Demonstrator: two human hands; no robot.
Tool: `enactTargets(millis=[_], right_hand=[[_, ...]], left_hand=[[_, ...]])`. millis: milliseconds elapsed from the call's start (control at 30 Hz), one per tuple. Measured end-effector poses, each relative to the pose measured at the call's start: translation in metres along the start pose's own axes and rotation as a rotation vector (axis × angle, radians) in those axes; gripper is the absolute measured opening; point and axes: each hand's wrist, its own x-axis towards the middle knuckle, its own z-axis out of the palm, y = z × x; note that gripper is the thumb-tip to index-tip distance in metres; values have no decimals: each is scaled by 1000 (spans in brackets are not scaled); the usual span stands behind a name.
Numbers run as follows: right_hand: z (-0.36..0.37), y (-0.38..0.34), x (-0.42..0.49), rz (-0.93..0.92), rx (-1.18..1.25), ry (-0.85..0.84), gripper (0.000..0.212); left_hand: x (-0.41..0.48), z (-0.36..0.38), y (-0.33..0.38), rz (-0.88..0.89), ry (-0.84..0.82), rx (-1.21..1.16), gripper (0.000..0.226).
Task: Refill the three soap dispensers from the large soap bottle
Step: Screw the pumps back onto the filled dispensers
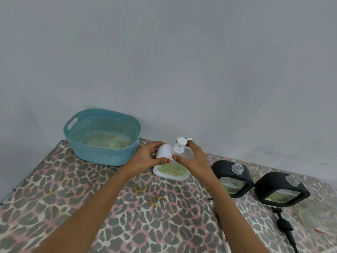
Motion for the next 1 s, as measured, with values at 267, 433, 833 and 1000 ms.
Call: enactTargets(millis=[267,433,833,1000], right_hand=[[4,2,3,-9,34,146,39],[15,2,3,-31,5,221,47],[-3,-1,4,-47,-41,100,35],[10,-3,5,-20,-56,220,36]], left_hand=[[-1,0,0,0,-9,-10,83],[-3,0,3,7,-13,4,77],[-2,1,3,-1,0,16,94],[-2,1,2,-5,4,4,87]])
